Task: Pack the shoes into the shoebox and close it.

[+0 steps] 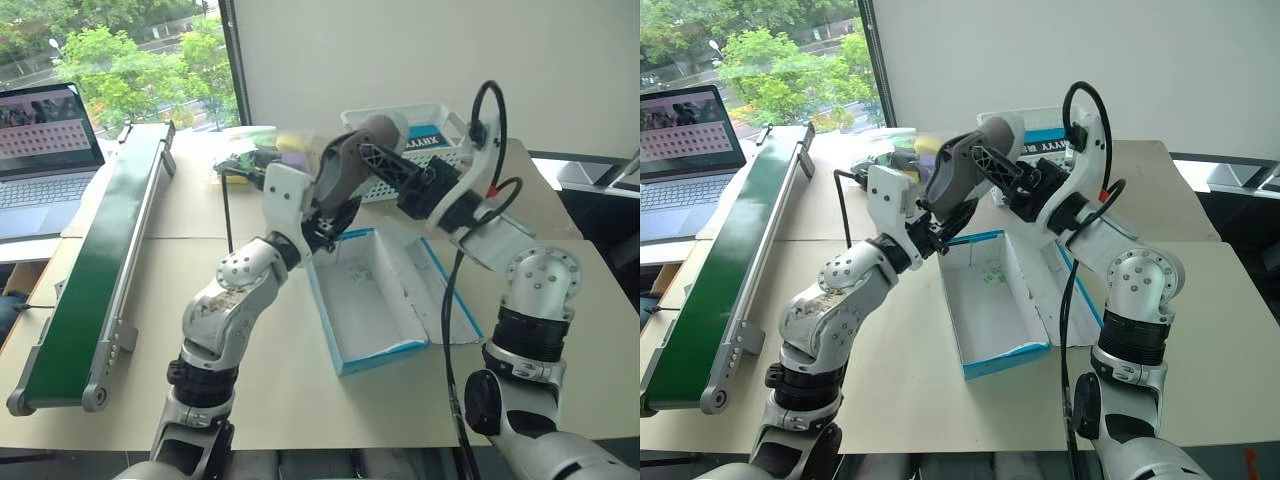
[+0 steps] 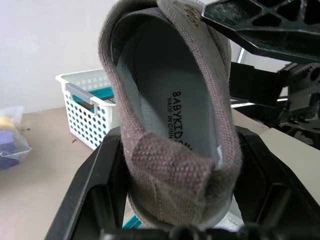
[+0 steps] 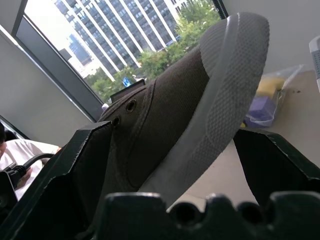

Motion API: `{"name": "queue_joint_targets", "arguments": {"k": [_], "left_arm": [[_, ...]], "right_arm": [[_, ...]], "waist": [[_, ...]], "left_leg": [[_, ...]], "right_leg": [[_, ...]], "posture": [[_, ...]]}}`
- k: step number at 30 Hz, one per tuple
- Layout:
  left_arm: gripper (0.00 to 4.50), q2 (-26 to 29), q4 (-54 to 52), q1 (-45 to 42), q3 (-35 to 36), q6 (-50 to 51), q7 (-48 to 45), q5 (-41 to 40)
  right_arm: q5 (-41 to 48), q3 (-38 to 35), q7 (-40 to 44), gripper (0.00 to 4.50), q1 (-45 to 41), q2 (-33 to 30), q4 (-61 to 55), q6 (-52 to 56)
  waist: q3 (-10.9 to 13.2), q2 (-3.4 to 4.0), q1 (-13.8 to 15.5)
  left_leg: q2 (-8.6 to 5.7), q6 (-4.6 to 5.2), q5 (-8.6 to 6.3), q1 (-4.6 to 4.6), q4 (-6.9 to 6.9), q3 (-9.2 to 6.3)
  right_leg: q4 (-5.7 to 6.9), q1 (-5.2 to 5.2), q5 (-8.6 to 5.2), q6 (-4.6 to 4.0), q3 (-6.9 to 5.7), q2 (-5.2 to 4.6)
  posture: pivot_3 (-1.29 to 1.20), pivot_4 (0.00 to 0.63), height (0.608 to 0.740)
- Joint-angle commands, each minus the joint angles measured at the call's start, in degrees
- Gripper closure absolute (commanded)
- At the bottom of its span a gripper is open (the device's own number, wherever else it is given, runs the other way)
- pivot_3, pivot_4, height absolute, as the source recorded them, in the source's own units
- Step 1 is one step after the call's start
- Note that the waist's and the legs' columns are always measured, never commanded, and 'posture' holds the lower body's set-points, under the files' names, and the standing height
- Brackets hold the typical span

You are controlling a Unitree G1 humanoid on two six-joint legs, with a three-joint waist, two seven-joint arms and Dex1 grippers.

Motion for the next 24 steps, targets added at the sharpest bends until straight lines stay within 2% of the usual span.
{"name": "queue_joint_targets", "arguments": {"k": [1, 2, 4, 11, 12, 13, 14, 16, 17, 20, 24], "left_arm": [[2.11, -1.0, -4.1, 0.2, -1.2, 0.9, -1.0, -1.9], [2.11, -1.1, -4.5, 0.4, -1.5, 1.2, -1.1, -2.1], [2.11, -1.0, -4.5, 0.5, -1.4, 1.6, -1.0, -2.0], [2.11, -1.1, -3.6, -0.8, 1.2, 4.0, -0.8, -3.6], [1.65, -0.9, -3.6, -0.9, 1.6, 4.4, -0.8, -3.7], [1.20, -1.0, -3.7, -1.0, 2.5, 5.2, -0.9, -4.8], [1.08, -1.2, -3.7, -1.0, 3.2, 5.7, -1.0, -5.6], [0.19, -0.5, -3.8, -1.4, 4.4, 6.9, -0.9, -6.4], [0.03, 0.0, -3.9, -1.8, 5.9, 8.3, -0.4, -7.4], [0.00, 1.2, -4.3, -2.7, 10.9, 12.6, 0.4, -11.5], [0.00, 7.0, -4.3, -3.5, 15.1, 16.5, -1.7, -15.0]], "right_arm": [[0.2, -0.5, 0.6, 0.00, -0.9, -0.5, -1.0, -2.4], [0.4, -0.6, 0.6, 0.50, -0.9, -0.6, -1.0, -2.6], [0.4, -0.6, 0.8, 0.99, -0.8, -0.7, -1.1, -2.8], [0.4, -0.4, 1.0, 3.39, -1.0, -0.7, -1.1, -3.3], [0.3, -0.4, 1.0, 3.80, -1.1, -0.6, -1.0, -3.5], [0.3, -0.3, 1.1, 3.94, -1.2, -0.6, -0.9, -3.6], [0.3, -0.3, 1.2, 4.01, -1.3, -0.6, -0.9, -3.6], [0.2, -0.1, 1.4, 4.05, -1.3, -0.6, -0.8, -3.8], [0.0, 0.0, 1.5, 4.06, -1.3, -0.7, -0.7, -3.9], [-0.5, 0.1, 1.6, 4.08, -1.4, -1.0, -0.4, -4.3], [-2.2, 0.3, 1.8, 4.09, -2.2, -3.0, 0.4, -4.2]], "waist": [[0.0, 0.00, 0.0], [0.0, 0.00, 0.0], [0.0, 0.00, 0.0], [0.0, 0.01, 0.0], [0.0, 0.01, 0.0], [0.0, 0.01, 0.0], [0.0, 0.01, 0.0], [0.0, 0.01, 0.1], [0.0, 0.01, 0.1], [0.0, 0.02, -0.1], [0.0, 0.05, -0.1]], "left_leg": [[0.00, 0.00, 0.00, 0.00, 0.00, 0.00], [0.00, 0.00, 0.00, 0.00, 0.00, 0.00], [0.00, 0.00, 0.00, 0.00, 0.00, 0.00], [0.00, 0.00, 0.00, 0.00, 0.00, 0.00], [0.00, 0.00, 0.00, 0.00, 0.00, 0.00], [0.00, 0.00, 0.00, 0.00, 0.00, 0.00], [0.00, 0.00, 0.00, 0.00, 0.00, 0.00], [0.00, 0.00, 0.00, 0.00, 0.00, 0.00], [0.00, 0.00, 0.00, 0.00, 0.00, 0.00], [0.00, 0.00, 0.00, 0.01, 0.00, 0.00], [0.01, 0.00, 0.00, 0.01, 0.00, -0.01]], "right_leg": [[0.00, 0.00, 0.00, 0.00, 0.00, 0.00], [0.00, 0.00, 0.00, 0.00, 0.00, 0.00], [-0.01, 0.00, 0.00, 0.00, 0.00, 0.00], [0.00, 0.01, 0.00, 0.00, 0.00, 0.00], [0.00, 0.01, 0.00, 0.00, 0.01, 0.00], [-0.01, 0.01, 0.00, 0.00, 0.01, 0.00], [-0.01, 0.01, 0.00, 0.00, 0.01, 0.00], [-0.01, 0.01, 0.00, 0.00, 0.01, 0.00], [-0.01, 0.01, 0.00, 0.00, 0.01, 0.00], [0.00, 0.00, 0.00, 0.00, 0.00, 0.01], [0.00, 0.00, 0.00, 0.00, 0.00, 0.01]], "posture": [[0.00, 0.150, 0.740], [0.00, 0.150, 0.740], [0.00, 0.150, 0.740], [0.00, 0.150, 0.740], [0.00, 0.150, 0.740], [0.00, 0.150, 0.740], [0.00, 0.150, 0.740], [0.00, 0.150, 0.740], [0.00, 0.150, 0.740], [0.00, 0.150, 0.740], [0.00, 0.150, 0.740]]}}
